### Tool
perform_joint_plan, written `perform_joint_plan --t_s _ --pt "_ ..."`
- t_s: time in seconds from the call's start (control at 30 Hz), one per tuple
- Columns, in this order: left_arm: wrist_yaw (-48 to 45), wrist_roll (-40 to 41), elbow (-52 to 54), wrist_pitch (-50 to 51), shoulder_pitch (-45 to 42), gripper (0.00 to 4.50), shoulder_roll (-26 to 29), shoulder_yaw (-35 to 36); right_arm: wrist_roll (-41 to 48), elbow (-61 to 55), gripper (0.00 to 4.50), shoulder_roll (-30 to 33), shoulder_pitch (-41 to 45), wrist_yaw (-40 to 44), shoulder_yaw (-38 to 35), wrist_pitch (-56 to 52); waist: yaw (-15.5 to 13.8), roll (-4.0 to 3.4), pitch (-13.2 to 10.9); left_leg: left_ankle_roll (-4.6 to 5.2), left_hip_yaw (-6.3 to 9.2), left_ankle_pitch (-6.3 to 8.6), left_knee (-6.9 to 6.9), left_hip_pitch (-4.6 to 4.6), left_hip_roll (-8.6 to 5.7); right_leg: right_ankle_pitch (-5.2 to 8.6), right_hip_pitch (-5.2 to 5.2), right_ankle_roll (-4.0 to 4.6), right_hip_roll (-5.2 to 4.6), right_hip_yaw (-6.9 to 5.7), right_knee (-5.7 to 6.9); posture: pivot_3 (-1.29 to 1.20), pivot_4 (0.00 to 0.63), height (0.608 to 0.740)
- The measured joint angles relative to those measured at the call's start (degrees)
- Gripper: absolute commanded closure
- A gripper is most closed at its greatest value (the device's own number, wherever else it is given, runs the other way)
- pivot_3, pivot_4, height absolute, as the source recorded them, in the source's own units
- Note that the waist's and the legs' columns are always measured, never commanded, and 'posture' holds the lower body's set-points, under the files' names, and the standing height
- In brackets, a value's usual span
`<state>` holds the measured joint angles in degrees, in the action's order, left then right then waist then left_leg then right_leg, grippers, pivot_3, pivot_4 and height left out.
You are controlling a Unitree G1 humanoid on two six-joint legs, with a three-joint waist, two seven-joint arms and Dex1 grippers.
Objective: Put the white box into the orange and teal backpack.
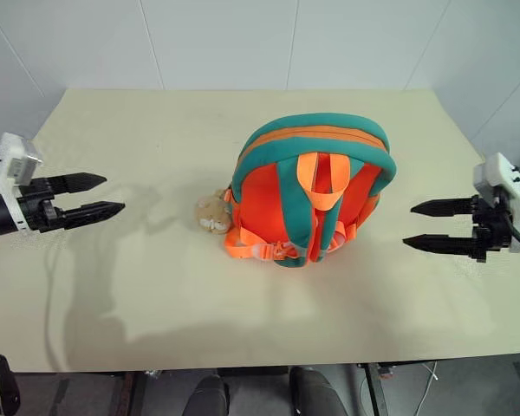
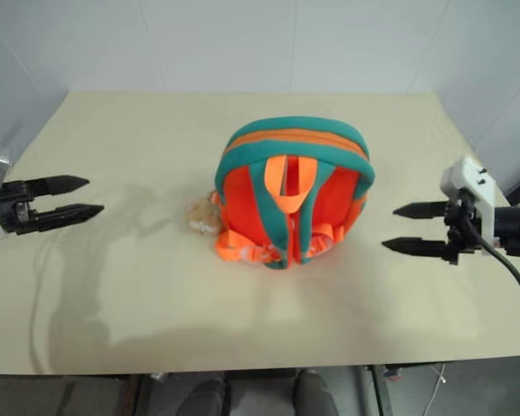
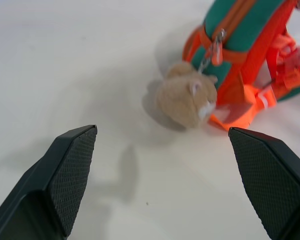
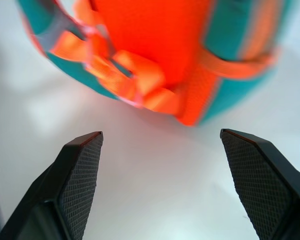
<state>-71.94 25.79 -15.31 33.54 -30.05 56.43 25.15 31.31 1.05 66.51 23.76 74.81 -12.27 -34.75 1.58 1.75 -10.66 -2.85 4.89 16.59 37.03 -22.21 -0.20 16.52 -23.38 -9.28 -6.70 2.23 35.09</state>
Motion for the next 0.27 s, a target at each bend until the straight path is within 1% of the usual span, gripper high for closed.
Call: perform_joint_plan --t_s 0.13,0.27 --pt "0.28 4.02 0.15 -3.22 0.28 0.00 -3.22 3.25 -0.96 2.52 0.03 -1.73 2.38 -1.59 -0.92 3.56 -0.01 0.00 0.00 -0.02 -0.03 -0.01 0.00 0.03 0.04 -0.02 0.00 0.03 0.02 0.01 0.00 0.00 0.150 0.740" --pt "0.50 6.93 1.31 -4.45 0.43 0.00 -4.71 3.99 -0.96 3.41 0.03 -4.86 2.62 -4.22 -2.84 6.25 -0.04 0.02 0.01 -0.08 -0.08 0.02 -0.01 0.02 0.06 -0.04 -0.01 0.05 0.01 0.01 -0.04 0.00 0.150 0.740"
